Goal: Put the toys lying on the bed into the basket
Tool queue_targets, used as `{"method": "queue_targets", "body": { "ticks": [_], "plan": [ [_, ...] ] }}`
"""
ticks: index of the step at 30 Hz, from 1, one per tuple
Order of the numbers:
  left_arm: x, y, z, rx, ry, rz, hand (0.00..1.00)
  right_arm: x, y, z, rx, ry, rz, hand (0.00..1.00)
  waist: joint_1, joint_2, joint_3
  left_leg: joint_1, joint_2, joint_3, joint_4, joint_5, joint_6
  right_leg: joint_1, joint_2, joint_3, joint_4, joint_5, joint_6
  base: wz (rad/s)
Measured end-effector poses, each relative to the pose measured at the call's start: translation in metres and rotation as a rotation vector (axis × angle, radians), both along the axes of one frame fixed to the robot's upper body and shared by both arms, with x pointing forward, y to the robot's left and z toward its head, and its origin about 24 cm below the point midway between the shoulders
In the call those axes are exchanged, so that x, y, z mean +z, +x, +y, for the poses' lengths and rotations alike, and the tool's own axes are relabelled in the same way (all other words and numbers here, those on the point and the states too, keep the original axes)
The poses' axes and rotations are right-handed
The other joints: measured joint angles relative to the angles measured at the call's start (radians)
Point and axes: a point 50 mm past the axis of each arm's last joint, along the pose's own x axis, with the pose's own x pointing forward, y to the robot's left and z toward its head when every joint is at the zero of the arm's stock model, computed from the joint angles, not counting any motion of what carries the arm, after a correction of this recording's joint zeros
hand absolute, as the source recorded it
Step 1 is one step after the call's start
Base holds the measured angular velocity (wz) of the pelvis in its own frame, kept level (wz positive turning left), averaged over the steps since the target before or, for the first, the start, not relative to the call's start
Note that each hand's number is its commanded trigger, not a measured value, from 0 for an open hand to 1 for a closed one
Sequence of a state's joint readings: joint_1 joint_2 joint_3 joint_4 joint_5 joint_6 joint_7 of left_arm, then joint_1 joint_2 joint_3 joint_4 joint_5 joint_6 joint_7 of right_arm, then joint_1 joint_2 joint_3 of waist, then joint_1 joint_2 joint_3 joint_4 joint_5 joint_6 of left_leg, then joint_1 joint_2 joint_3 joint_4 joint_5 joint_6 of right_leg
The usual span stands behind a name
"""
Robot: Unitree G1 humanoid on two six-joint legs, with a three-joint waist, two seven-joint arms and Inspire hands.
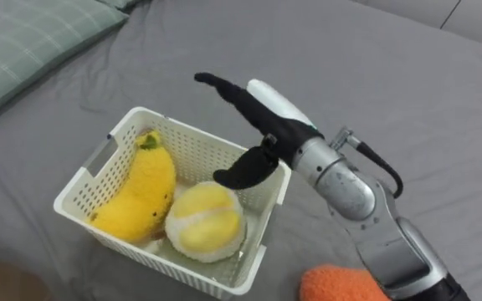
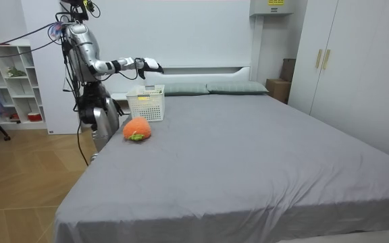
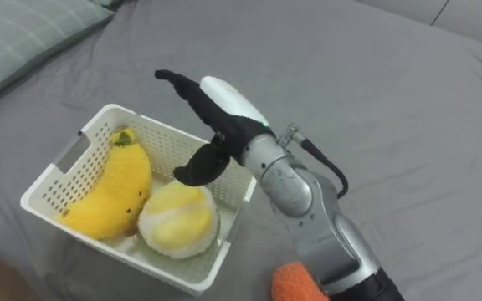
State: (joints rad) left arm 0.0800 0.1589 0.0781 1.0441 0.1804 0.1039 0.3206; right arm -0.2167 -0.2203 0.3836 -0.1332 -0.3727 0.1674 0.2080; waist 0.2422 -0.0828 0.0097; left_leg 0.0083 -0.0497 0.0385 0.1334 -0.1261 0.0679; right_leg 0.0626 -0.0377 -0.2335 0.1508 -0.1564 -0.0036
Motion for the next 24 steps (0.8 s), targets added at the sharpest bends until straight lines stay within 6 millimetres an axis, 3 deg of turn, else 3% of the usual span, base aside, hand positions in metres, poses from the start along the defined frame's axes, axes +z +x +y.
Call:
{"method": "queue_targets", "body": {
  "ticks": [9, 15, 24],
  "plan": [
    [-0.004, -0.023, -0.002, 0.081, -0.003, 0.032, 0.0, -0.023, -0.012, -0.064, -0.318, 0.068, 0.04, 0.0, -0.079, 0.013, -0.0088, 0.021, 0.004, 0.021, 0.001, -0.004, -0.002, 0.009, 0.006, 0.041, 0.004, 0.0, 0.0, -0.09],
    [-0.005, -0.029, 0.0, 0.119, -0.006, 0.021, 0.0, -0.035, -0.022, -0.103, -0.496, 0.063, 0.059, 0.0, -0.131, 0.017, -0.0071, 0.026, 0.009, 0.046, 0.002, -0.01, 0.0, 0.005, 0.006, 0.055, 0.01, 0.001, 0.0, -0.1],
    [-0.003, -0.033, 0.003, 0.129, 0.003, 0.01, 0.0, -0.048, -0.03, -0.116, -0.58, 0.046, 0.083, 0.0, -0.165, 0.013, -0.0091, 0.04, 0.019, 0.081, 0.002, -0.023, -0.003, 0.003, 0.015, 0.09, 0.016, 0.001, 0.0, -0.12]
  ]
}}
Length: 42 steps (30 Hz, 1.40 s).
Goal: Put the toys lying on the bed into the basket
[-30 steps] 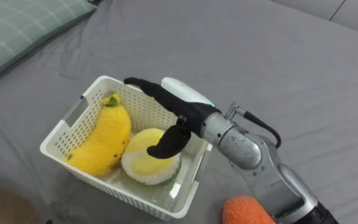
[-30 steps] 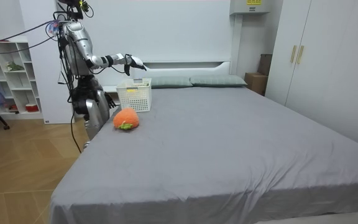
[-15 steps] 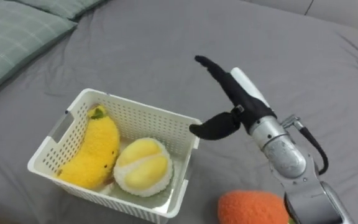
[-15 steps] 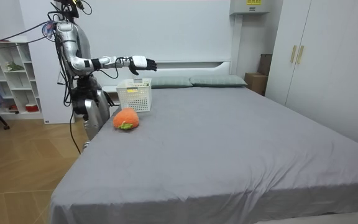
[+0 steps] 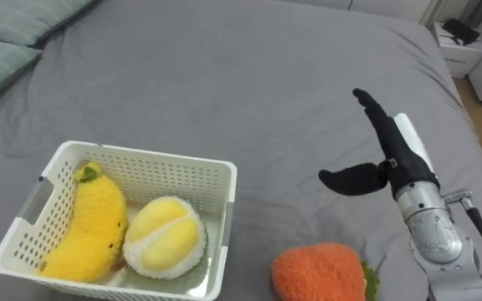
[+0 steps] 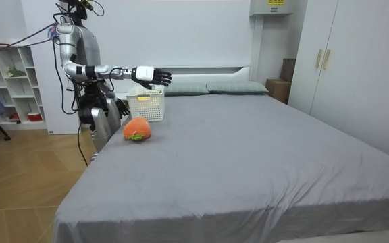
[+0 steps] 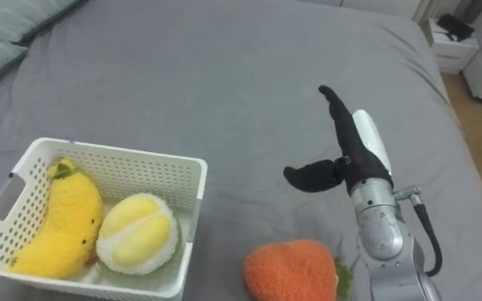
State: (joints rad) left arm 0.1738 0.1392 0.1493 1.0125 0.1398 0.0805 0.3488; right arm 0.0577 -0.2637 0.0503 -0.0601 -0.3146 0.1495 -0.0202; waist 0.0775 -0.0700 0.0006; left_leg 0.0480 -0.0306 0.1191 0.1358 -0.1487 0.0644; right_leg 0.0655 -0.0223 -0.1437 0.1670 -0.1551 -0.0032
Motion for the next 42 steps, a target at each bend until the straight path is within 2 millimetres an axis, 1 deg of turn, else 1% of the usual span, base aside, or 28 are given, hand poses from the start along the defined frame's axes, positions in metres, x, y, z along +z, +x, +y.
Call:
{"method": "queue_targets", "body": {
  "ticks": [3, 4, 6, 10, 11, 14, 15, 16, 18, 22, 24, 25, 26, 28, 29, 32, 34, 37, 39, 42],
  "plan": [
    [0.0, -0.005, 0.001, 0.011, 0.018, 0.009, 0.0, -0.012, -0.009, -0.004, -0.015, -0.003, 0.053, 0.0, -0.002, 0.0, 0.0001, 0.001, 0.001, 0.005, 0.0, -0.001, 0.0, 0.0, 0.001, 0.004, 0.0, 0.0, 0.0, -0.05],
    [0.0, -0.005, 0.001, 0.011, 0.02, 0.01, 0.0, -0.014, -0.011, -0.005, -0.017, -0.002, 0.061, 0.0, -0.005, 0.001, 0.0003, 0.0, 0.001, 0.005, 0.0, -0.002, 0.0, 0.0, 0.001, 0.004, -0.001, 0.0, 0.0, 0.0],
    [0.0, -0.012, 0.002, 0.018, 0.021, 0.025, 0.0, -0.019, -0.017, -0.007, -0.019, -0.001, 0.092, 0.0, -0.019, 0.002, 0.0009, -0.001, 0.001, 0.005, 0.0, -0.002, 0.001, 0.002, 0.0, 0.003, -0.001, 0.0, 0.0, 0.0],
    [-0.001, -0.015, 0.0, 0.019, 0.016, 0.031, 0.0, -0.031, -0.024, -0.009, -0.022, 0.003, 0.147, 0.0, -0.022, 0.001, 0.0007, -0.001, 0.0, 0.005, 0.0, -0.002, 0.001, 0.004, 0.0, 0.004, 0.0, 0.0, 0.0, 0.0],
    [-0.001, -0.014, -0.001, 0.018, 0.014, 0.028, 0.0, -0.038, -0.025, -0.01, -0.028, 0.003, 0.175, 0.0, -0.021, 0.003, 0.0017, -0.001, 0.0, 0.005, 0.0, -0.002, 0.001, 0.004, 0.0, 0.004, 0.0, 0.0, 0.0, 0.0],
    [-0.001, -0.014, -0.001, 0.016, 0.012, 0.026, 0.0, -0.056, -0.033, -0.012, -0.046, 0.018, 0.257, 0.0, -0.018, 0.003, 0.0015, -0.002, 0.0, 0.005, 0.0, -0.002, 0.001, 0.004, 0.0, 0.004, -0.001, 0.0, 0.0, 0.0],
    [-0.002, -0.015, -0.001, 0.014, 0.011, 0.029, 0.0, -0.065, -0.036, -0.012, -0.053, 0.028, 0.295, 0.0, -0.016, 0.003, 0.0012, -0.002, 0.0, 0.005, 0.0, -0.002, 0.001, 0.003, -0.001, 0.004, -0.003, -0.001, 0.001, 0.0],
    [-0.002, -0.015, -0.002, 0.012, 0.01, 0.03, 0.0, -0.069, -0.038, -0.012, -0.052, 0.031, 0.315, 0.0, -0.016, 0.003, 0.0015, -0.003, 0.0, 0.005, 0.001, -0.002, 0.001, 0.003, -0.001, 0.003, -0.006, -0.001, 0.001, 0.0],
    [-0.002, -0.014, -0.004, -0.003, 0.007, 0.033, 0.0, -0.082, -0.044, -0.009, -0.039, 0.039, 0.379, 0.0, -0.016, 0.005, -0.0006, -0.004, -0.001, 0.005, 0.001, -0.002, 0.001, 0.001, -0.002, 0.0, -0.017, 0.0, 0.0, 0.0],
    [-0.003, -0.012, -0.005, -0.02, 0.005, 0.032, 0.0, -0.094, -0.05, -0.001, -0.013, 0.048, 0.44, 0.0, -0.016, 0.004, -0.0032, -0.007, -0.002, 0.005, -0.001, -0.002, 0.001, 0.002, -0.001, -0.001, -0.018, 0.0, 0.0, 0.01],
    [-0.003, -0.013, -0.006, -0.027, 0.005, 0.036, 0.0, -0.103, -0.055, 0.004, 0.003, 0.048, 0.479, 0.0, -0.017, 0.003, -0.004, -0.012, -0.002, -0.003, -0.002, -0.002, 0.001, 0.002, -0.001, -0.008, -0.02, 0.0, 0.0, 0.08],
    [-0.003, -0.013, -0.006, -0.029, 0.006, 0.036, 0.0, -0.105, -0.056, 0.005, 0.005, 0.049, 0.488, 0.0, -0.019, 0.003, -0.004, -0.013, -0.003, -0.005, -0.002, -0.002, 0.001, 0.002, -0.001, -0.009, -0.021, 0.0, 0.0, 0.14],
    [-0.002, -0.011, -0.006, -0.031, 0.008, 0.026, 0.0, -0.109, -0.06, 0.004, 0.0, 0.053, 0.508, 0.0, -0.019, 0.002, -0.0046, -0.02, -0.004, -0.013, -0.001, -0.002, 0.001, 0.002, -0.002, -0.014, -0.024, 0.0, 0.0, 0.13],
    [0.0, -0.005, -0.006, -0.035, 0.022, -0.005, 0.0, -0.117, -0.068, 0.003, -0.01, 0.057, 0.546, 0.0, -0.014, 0.002, -0.0062, -0.026, -0.004, -0.015, 0.0, -0.002, 0.001, -0.008, -0.002, -0.018, -0.026, 0.0, 0.0, 0.05],
    [0.001, -0.005, -0.007, -0.036, 0.022, -0.008, 0.0, -0.118, -0.069, 0.003, -0.012, 0.058, 0.552, 0.0, -0.014, 0.004, -0.007, -0.03, -0.004, -0.015, 0.0, -0.002, 0.001, -0.013, -0.002, -0.018, -0.025, 0.0, 0.0, 0.0],
    [0.001, -0.003, -0.007, -0.044, 0.022, -0.01, 0.0, -0.124, -0.073, 0.003, -0.013, 0.054, 0.581, 0.0, -0.012, 0.01, -0.0035, -0.041, -0.004, -0.016, 0.002, -0.003, 0.001, -0.017, -0.002, -0.018, -0.024, 0.001, 0.0, 0.0],
    [0.001, -0.001, -0.008, -0.046, 0.021, -0.015, 0.0, -0.127, -0.075, 0.002, -0.017, 0.051, 0.6, 0.0, -0.011, 0.011, -0.0027, -0.043, -0.004, -0.018, 0.002, -0.003, 0.001, -0.019, -0.002, -0.019, -0.025, 0.001, 0.0, 0.0],
    [0.001, -0.001, -0.008, -0.047, 0.021, -0.015, 0.0, -0.127, -0.076, 0.003, -0.014, 0.053, 0.595, 0.0, -0.013, 0.012, -0.0035, -0.056, -0.004, -0.018, 0.002, -0.003, 0.0, -0.032, -0.001, -0.018, -0.023, 0.001, 0.0, 0.0],
    [0.0, 0.001, -0.01, -0.068, 0.018, -0.015, 0.0, -0.133, -0.08, 0.004, -0.009, 0.051, 0.612, 0.0, -0.014, 0.012, -0.0037, -0.057, -0.004, -0.022, 0.001, -0.003, 0.0, -0.032, -0.001, -0.021, -0.023, 0.001, 0.0, 0.04],
    [0.0, 0.0, -0.011, -0.074, 0.016, -0.014, 0.0, -0.137, -0.081, 0.004, -0.007, 0.046, 0.619, 0.0, -0.014, 0.011, -0.0035, -0.057, -0.004, -0.023, 0.0, -0.003, 0.0, -0.032, -0.001, -0.022, -0.024, 0.001, 0.0, 0.0]
  ]
}}
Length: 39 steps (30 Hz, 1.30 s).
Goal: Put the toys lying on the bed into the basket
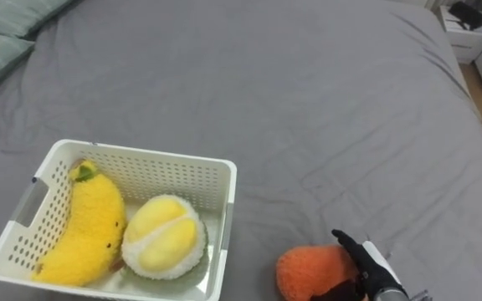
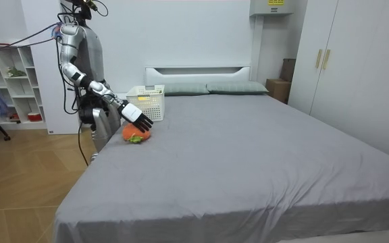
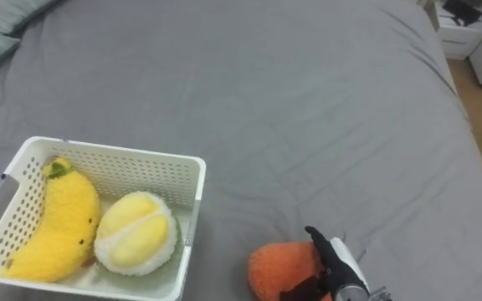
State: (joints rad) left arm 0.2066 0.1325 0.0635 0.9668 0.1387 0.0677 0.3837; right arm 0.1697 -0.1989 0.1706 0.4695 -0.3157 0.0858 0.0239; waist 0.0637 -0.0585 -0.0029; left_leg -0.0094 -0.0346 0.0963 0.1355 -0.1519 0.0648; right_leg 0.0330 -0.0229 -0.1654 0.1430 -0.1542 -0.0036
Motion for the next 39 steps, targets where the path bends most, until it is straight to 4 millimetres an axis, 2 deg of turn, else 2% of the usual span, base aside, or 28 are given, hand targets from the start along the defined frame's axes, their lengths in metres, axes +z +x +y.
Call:
{"method": "queue_targets", "body": {
  "ticks": [8, 9, 10, 12, 21, 24, 35, 39],
  "plan": [
    [0.0, -0.001, -0.001, -0.009, -0.001, 0.002, 0.0, -0.001, 0.002, 0.0, 0.007, -0.017, -0.004, 0.0, -0.001, -0.003, -0.001, -0.017, 0.0, -0.002, 0.003, 0.0, 0.0, -0.016, -0.001, -0.004, 0.007, 0.0, 0.0, 0.0],
    [0.0, -0.001, -0.001, -0.008, -0.001, 0.003, 0.0, -0.001, 0.002, 0.0, 0.016, -0.026, -0.003, 0.27, -0.001, -0.003, -0.0008, -0.018, 0.0, -0.002, 0.009, 0.0, 0.0, -0.017, -0.001, -0.006, 0.007, 0.0, 0.0, 0.0],
    [0.0, -0.001, -0.001, -0.009, -0.001, 0.002, 0.0, -0.002, 0.002, 0.0, 0.019, -0.03, -0.003, 0.4, -0.001, -0.003, -0.0008, -0.019, 0.0, -0.002, 0.01, 0.0, 0.0, -0.017, -0.001, -0.007, 0.007, 0.0, 0.0, 0.0],
    [0.0, 0.002, -0.001, 0.008, -0.009, -0.009, 0.0, -0.002, 0.002, 0.0, 0.027, -0.038, -0.003, 1.0, 0.001, -0.002, -0.0004, -0.021, 0.0, -0.002, 0.009, 0.0, 0.0, -0.019, -0.002, -0.008, 0.008, 0.0, 0.0, 0.0],
    [-0.002, 0.006, -0.002, 0.044, -0.03, -0.015, 0.0, -0.005, 0.015, -0.007, 0.009, -0.08, -0.002, 1.0, 0.002, -0.001, -0.0007, -0.051, 0.003, -0.002, 0.016, 0.001, -0.001, -0.048, -0.001, -0.014, 0.009, 0.003, -0.001, 0.0],
    [-0.002, 0.004, -0.003, 0.046, -0.032, -0.009, 0.0, -0.006, 0.015, -0.006, 0.013, -0.084, 0.002, 1.0, 0.015, 0.001, 0.001, -0.053, 0.003, -0.001, 0.014, 0.001, -0.001, -0.05, 0.0, -0.014, 0.008, 0.003, -0.001, 0.0],
    [-0.002, 0.008, -0.004, 0.052, -0.037, -0.021, 0.0, -0.004, 0.017, 0.008, 0.114, -0.059, 0.012, 1.0, 0.052, -0.004, 0.0034, -0.053, 0.002, -0.006, 0.01, 0.001, -0.001, -0.05, 0.0, -0.018, 0.007, 0.003, -0.001, 0.0],
    [-0.003, 0.004, -0.004, 0.073, -0.047, -0.018, 0.0, -0.004, 0.017, 0.01, 0.138, -0.061, 0.036, 1.0, 0.055, -0.008, 0.0039, -0.048, -0.002, -0.026, 0.017, 0.001, 0.0, -0.036, -0.004, -0.043, 0.006, 0.003, -0.001, 0.13]
  ]
}}
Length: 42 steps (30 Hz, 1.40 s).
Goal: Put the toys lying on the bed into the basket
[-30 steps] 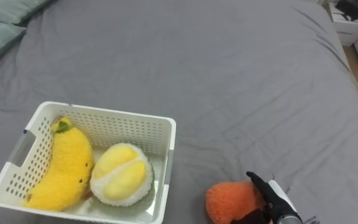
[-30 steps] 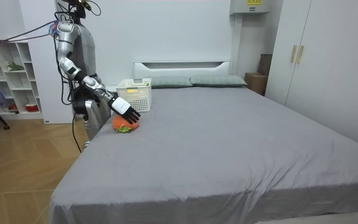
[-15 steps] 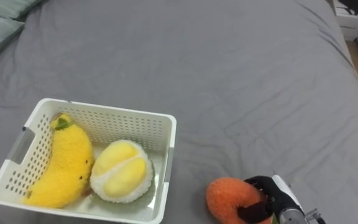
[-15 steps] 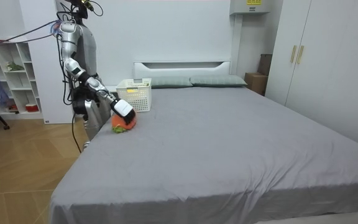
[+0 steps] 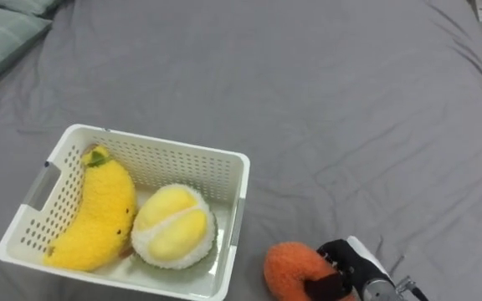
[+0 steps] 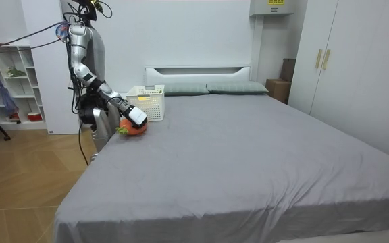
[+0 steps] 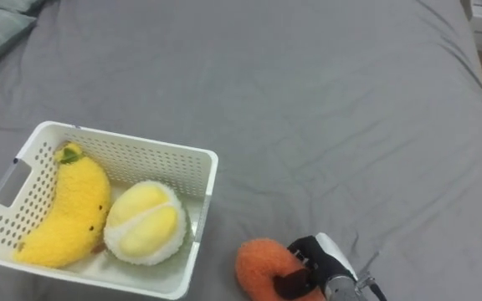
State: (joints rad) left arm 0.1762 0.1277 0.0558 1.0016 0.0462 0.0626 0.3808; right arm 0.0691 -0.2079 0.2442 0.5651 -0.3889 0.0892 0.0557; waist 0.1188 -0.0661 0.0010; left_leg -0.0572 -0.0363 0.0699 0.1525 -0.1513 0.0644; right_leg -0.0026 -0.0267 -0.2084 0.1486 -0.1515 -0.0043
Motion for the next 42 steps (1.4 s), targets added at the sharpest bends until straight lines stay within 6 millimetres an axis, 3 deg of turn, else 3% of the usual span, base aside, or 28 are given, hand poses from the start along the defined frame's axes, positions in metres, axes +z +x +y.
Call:
{"method": "queue_targets", "body": {
  "ticks": [5, 14, 17, 21, 35, 42],
  "plan": [
    [0.0, -0.006, 0.001, 0.024, -0.002, 0.006, 0.0, 0.01, 0.008, 0.006, 0.059, -0.004, -0.021, 1.0, -0.002, -0.005, 0.002, 0.002, -0.008, -0.023, 0.004, 0.001, 0.001, 0.02, -0.005, -0.023, -0.009, -0.001, 0.001, 0.12],
    [0.001, -0.013, 0.008, 0.074, 0.011, 0.013, 0.0, 0.023, 0.015, 0.009, 0.088, 0.028, -0.054, 1.0, 0.023, -0.022, 0.0091, 0.033, -0.01, -0.028, 0.01, -0.001, 0.003, 0.056, -0.004, -0.01, -0.011, -0.001, 0.002, 0.02],
    [0.001, -0.012, 0.009, 0.081, 0.013, 0.009, 0.0, 0.039, 0.024, 0.01, 0.109, 0.027, -0.116, 1.0, 0.023, -0.021, 0.0101, 0.032, -0.01, -0.027, 0.012, -0.001, 0.004, 0.055, -0.005, -0.009, -0.009, -0.001, 0.002, 0.0],
    [0.002, -0.006, 0.009, 0.08, 0.012, -0.008, 0.0, 0.059, 0.035, 0.016, 0.134, 0.046, -0.21, 1.0, 0.025, -0.024, 0.005, 0.042, -0.01, -0.023, 0.014, -0.001, 0.004, 0.057, -0.005, -0.007, -0.008, -0.001, 0.002, -0.01],
    [0.003, 0.005, 0.008, 0.058, -0.007, -0.032, 0.0, 0.122, 0.06, 0.019, 0.138, 0.075, -0.492, 1.0, 0.022, -0.012, 0.0103, 0.069, -0.006, 0.003, -0.002, -0.001, 0.004, 0.068, -0.004, 0.018, 0.001, -0.001, 0.002, -0.05],
    [0.001, 0.002, 0.007, 0.046, -0.024, -0.007, 0.0, 0.152, 0.074, 0.025, 0.148, 0.112, -0.618, 1.0, 0.027, 0.003, 0.0032, 0.081, -0.006, 0.008, -0.002, 0.0, 0.005, 0.072, -0.005, 0.018, 0.002, -0.001, 0.002, 0.0]
  ]
}}
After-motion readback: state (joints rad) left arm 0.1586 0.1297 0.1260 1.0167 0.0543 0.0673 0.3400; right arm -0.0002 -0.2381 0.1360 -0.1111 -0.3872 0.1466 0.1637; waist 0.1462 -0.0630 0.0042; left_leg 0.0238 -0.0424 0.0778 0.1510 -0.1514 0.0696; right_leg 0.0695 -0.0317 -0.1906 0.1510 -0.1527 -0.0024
